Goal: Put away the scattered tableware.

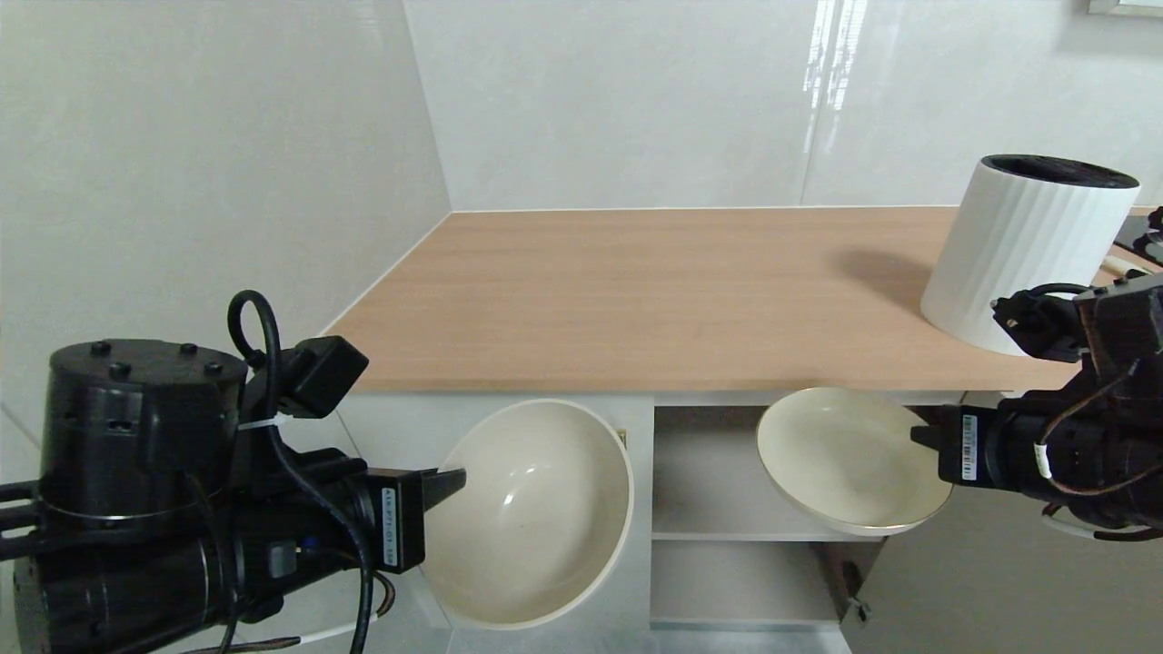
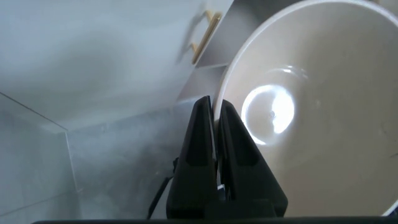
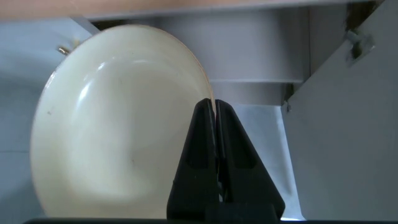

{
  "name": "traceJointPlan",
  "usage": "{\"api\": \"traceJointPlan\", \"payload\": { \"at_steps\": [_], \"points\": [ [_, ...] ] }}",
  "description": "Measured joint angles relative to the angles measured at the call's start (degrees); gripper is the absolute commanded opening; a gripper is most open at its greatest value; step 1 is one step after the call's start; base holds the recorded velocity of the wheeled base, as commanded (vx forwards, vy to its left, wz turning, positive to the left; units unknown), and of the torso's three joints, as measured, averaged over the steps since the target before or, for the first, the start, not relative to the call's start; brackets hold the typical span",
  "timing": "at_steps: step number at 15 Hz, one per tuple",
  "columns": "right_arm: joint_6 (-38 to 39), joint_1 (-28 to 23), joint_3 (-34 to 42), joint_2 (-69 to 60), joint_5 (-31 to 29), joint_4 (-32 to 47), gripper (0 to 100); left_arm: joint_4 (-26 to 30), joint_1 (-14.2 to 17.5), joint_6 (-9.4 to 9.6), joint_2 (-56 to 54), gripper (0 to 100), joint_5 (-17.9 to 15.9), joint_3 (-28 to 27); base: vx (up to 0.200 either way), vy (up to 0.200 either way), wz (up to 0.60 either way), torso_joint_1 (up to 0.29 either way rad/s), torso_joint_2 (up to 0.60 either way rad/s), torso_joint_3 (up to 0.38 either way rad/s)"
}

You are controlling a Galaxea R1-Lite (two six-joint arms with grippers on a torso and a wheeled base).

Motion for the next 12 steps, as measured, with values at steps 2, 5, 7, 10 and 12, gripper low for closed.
{"api": "traceJointPlan", "payload": {
  "at_steps": [2,5,7,10,12],
  "points": [
    [-0.09,0.0,0.11,0.09,0.0,0.0,0,0.0,0.01,0.0,0.05,0,-0.02,0.0,0.0,0.0,0.0,-0.183,0.48,0.286],
    [-0.11,0.02,0.27,0.26,0.0,-0.35,0,0.02,-0.02,0.02,0.09,0,-0.02,0.0,0.0,0.0,0.0,-0.173,0.46,0.297],
    [-0.11,0.07,0.38,0.3,0.0,-0.54,0,0.0,-0.02,0.0,0.09,0,-0.02,0.0,0.0,0.0,0.0,-0.149,0.46,0.31],
    [-0.11,0.07,0.38,0.39,0.0,-0.54,0,0.0,0.0,0.02,0.16,0,-0.02,0.0,0.0,0.0,0.0,-0.136,0.45,0.317],
    [-0.11,0.07,0.38,0.5,-0.02,-0.56,0,0.0,0.0,0.02,0.3,0,-0.02,0.0,0.0,0.0,0.0,-0.112,0.45,0.339]
  ]
}}
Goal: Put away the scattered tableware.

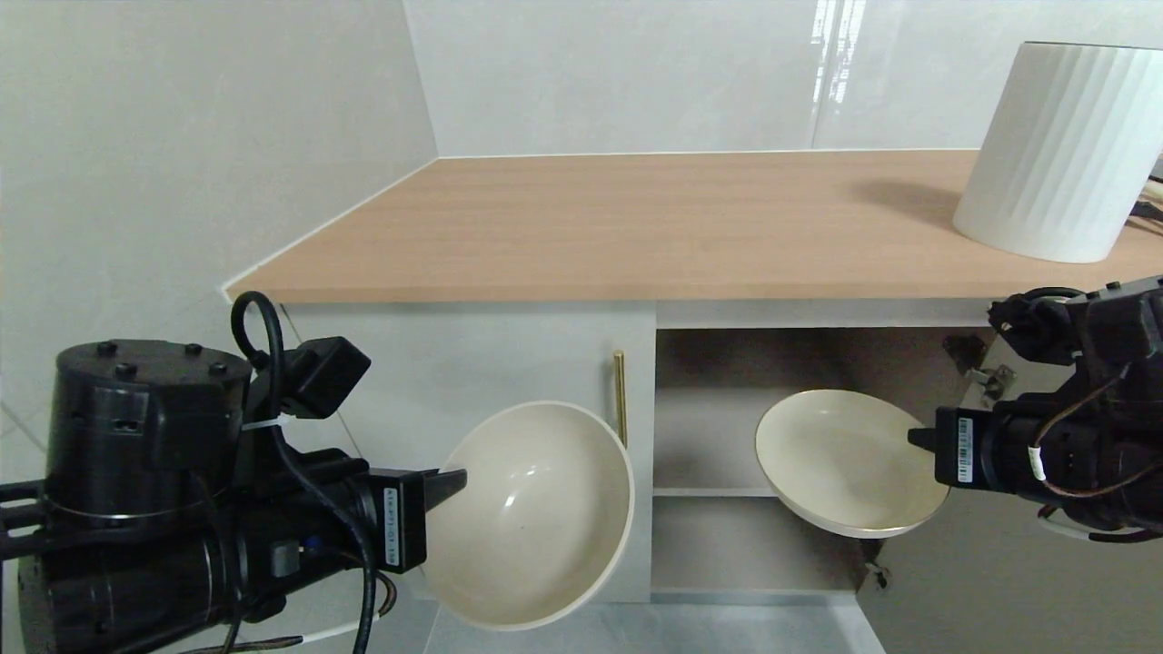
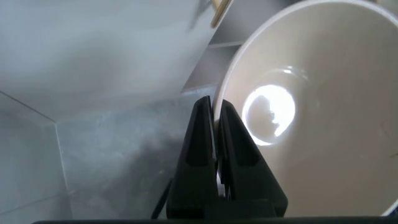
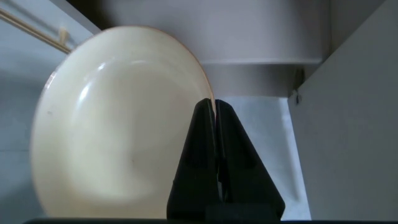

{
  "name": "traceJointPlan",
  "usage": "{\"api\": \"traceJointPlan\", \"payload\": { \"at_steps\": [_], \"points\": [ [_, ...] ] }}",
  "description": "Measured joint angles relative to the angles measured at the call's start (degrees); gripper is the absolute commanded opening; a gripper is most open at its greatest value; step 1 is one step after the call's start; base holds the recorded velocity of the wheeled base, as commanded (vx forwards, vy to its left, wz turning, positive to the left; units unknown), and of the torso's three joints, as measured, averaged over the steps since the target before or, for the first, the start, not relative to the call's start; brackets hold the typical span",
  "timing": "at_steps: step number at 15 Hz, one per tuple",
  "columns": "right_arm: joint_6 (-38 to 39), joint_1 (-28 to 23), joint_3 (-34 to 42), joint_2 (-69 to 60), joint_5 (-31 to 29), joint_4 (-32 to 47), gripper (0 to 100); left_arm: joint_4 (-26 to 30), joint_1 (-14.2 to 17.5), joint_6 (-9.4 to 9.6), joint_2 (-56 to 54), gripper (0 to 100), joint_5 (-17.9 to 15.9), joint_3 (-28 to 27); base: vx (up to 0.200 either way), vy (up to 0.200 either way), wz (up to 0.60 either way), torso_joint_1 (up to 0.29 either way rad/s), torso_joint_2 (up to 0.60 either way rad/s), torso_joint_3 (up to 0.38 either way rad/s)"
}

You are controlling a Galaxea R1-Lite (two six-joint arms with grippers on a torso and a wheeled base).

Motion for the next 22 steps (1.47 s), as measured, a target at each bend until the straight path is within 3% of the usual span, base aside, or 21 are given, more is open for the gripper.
{"api": "traceJointPlan", "payload": {
  "at_steps": [4,14,22],
  "points": [
    [0.0,-0.02,0.01,0.28,0.0,0.02,0,0.0,0.0,0.0,0.17,0,0.0,0.01,0.0,0.0,0.0,-0.04,0.27,0.213],
    [-0.28,0.0,-0.21,5.79,0.2,-1.32,0,-0.05,0.01,0.0,0.35,0,0.0,0.01,0.0,0.0,0.0,-0.001,0.01,0.005],
    [0.93,-1.07,-0.52,26.66,0.3,-18.64,0,-0.02,0.0,0.0,1.13,0,0.02,0.01,0.0,0.0,0.0,0.0,0.0,0.0]
  ]
}}
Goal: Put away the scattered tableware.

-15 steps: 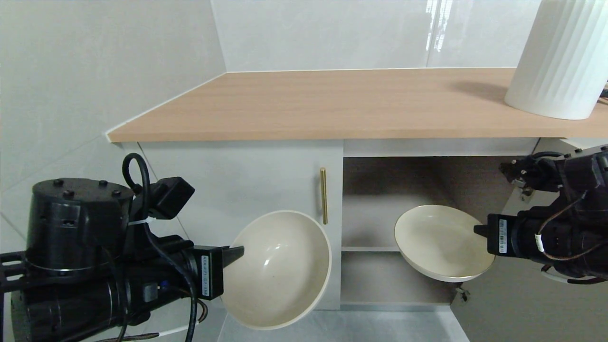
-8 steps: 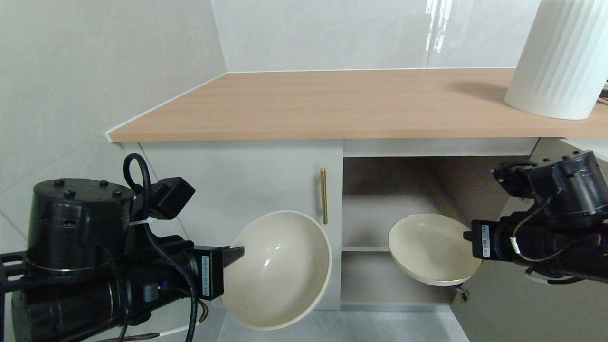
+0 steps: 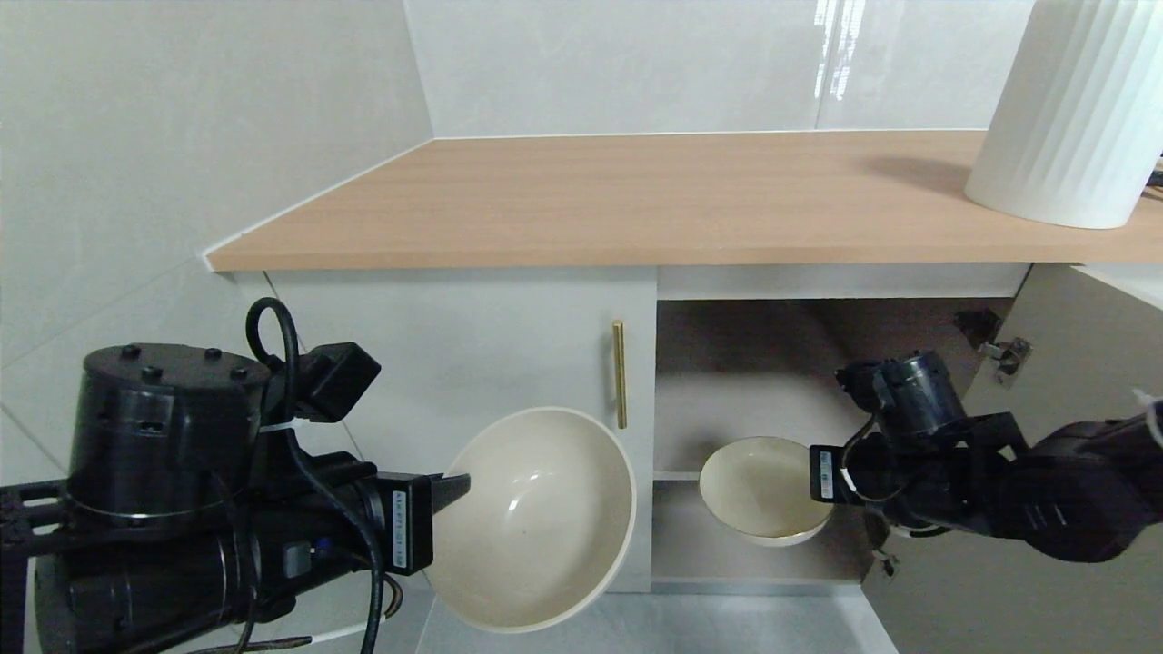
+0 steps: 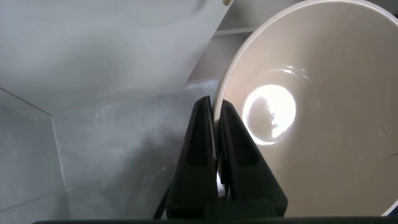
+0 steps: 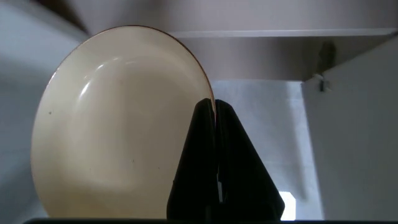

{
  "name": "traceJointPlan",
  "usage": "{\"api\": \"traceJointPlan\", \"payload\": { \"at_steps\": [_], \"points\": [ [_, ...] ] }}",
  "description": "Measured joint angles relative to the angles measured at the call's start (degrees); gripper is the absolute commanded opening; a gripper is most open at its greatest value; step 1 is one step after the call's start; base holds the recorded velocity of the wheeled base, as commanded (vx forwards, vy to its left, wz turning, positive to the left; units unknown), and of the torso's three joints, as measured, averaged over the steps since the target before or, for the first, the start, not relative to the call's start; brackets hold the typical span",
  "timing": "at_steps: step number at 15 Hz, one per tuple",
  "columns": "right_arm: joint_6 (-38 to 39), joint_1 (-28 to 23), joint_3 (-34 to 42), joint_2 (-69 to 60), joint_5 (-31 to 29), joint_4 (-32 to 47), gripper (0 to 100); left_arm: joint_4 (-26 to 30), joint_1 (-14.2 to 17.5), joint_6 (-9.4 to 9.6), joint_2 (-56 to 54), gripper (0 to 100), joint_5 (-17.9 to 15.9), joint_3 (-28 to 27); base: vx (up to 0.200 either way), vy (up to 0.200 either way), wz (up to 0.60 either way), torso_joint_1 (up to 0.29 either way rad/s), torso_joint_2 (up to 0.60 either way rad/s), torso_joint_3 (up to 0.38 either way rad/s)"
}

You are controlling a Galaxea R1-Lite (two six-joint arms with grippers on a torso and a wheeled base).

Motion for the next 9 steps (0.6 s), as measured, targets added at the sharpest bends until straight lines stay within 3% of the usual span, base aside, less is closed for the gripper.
{"api": "traceJointPlan", "payload": {
  "at_steps": [3,9],
  "points": [
    [0.77,-1.44,-0.99,7.63,-0.11,-8.24,0,0.0,0.0,0.0,0.18,0,0.0,0.0,0.0,0.0,0.0,0.0,0.0,0.0],
    [4.1,-6.39,-6.52,18.32,-2.36,-14.29,0,0.0,-0.02,0.0,1.29,0,0.06,0.07,0.0,0.0,0.0,0.0,0.0,0.0]
  ]
}}
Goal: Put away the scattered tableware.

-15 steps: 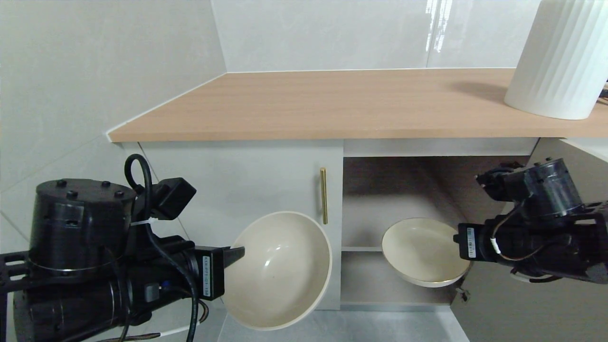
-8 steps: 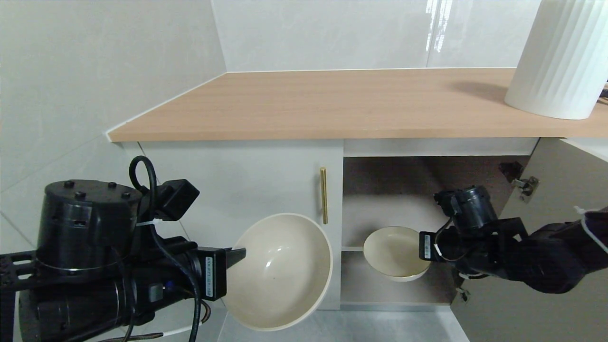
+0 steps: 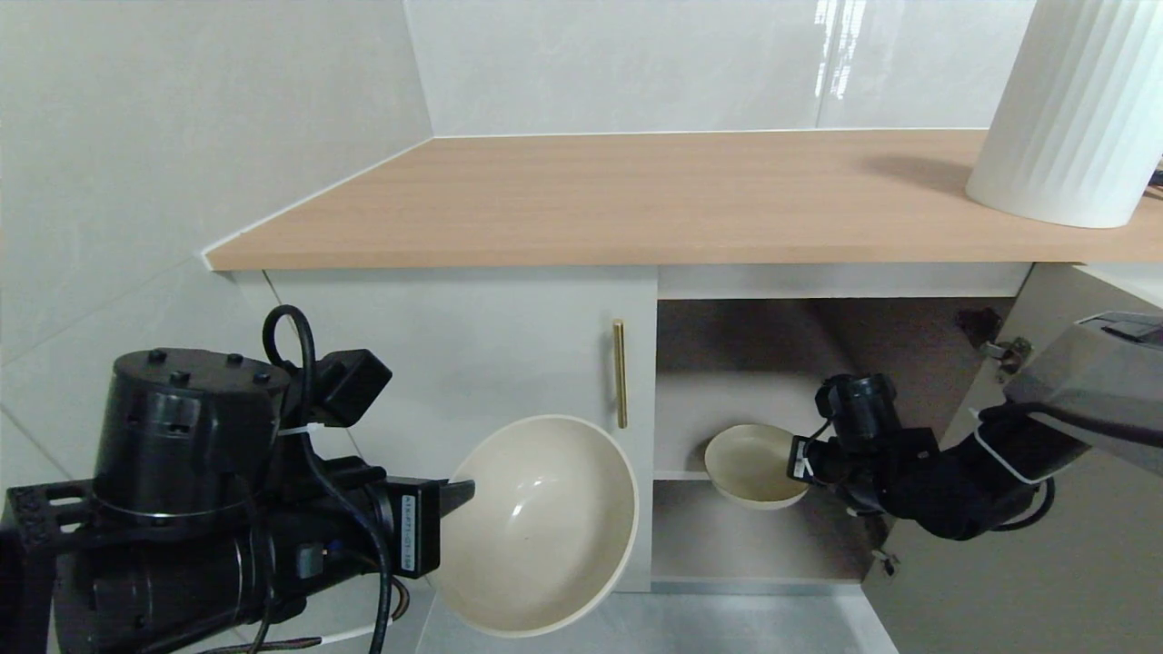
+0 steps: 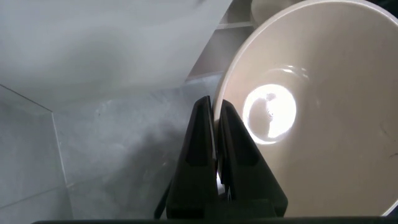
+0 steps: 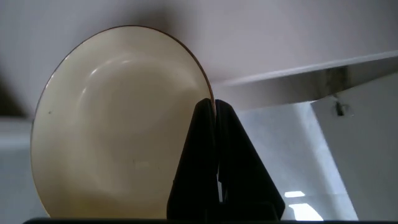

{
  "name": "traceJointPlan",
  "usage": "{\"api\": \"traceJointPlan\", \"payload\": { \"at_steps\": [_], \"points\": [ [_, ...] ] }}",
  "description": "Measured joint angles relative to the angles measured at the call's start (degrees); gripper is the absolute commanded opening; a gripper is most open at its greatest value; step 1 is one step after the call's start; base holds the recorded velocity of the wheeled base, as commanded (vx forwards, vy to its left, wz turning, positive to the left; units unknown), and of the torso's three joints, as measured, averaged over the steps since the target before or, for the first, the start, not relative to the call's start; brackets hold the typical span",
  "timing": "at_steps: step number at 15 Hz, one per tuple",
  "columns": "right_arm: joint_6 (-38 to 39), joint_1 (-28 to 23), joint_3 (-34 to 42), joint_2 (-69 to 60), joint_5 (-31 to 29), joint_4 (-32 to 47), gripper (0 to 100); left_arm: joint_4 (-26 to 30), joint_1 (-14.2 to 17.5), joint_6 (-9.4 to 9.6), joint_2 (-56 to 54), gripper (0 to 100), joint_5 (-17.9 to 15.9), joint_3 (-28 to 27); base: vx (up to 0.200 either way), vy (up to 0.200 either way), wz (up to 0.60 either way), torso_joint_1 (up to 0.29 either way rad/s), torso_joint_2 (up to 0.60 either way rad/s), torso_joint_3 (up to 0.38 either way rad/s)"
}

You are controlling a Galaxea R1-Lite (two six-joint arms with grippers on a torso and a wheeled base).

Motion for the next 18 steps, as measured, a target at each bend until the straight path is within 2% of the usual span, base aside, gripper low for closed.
{"api": "traceJointPlan", "payload": {
  "at_steps": [7,18],
  "points": [
    [0.28,-2.62,-6.34,7.0,-6.31,-0.39,0,-0.02,0.04,0.0,0.0,0,0.0,0.02,0.0,0.0,0.0,0.0,0.0,0.0],
    [2.91,-4.36,-13.68,12.11,-8.05,-0.26,0,0.0,0.02,0.0,-0.09,0,0.07,0.02,0.0,0.0,0.0,0.0,0.0,0.0]
  ]
}}
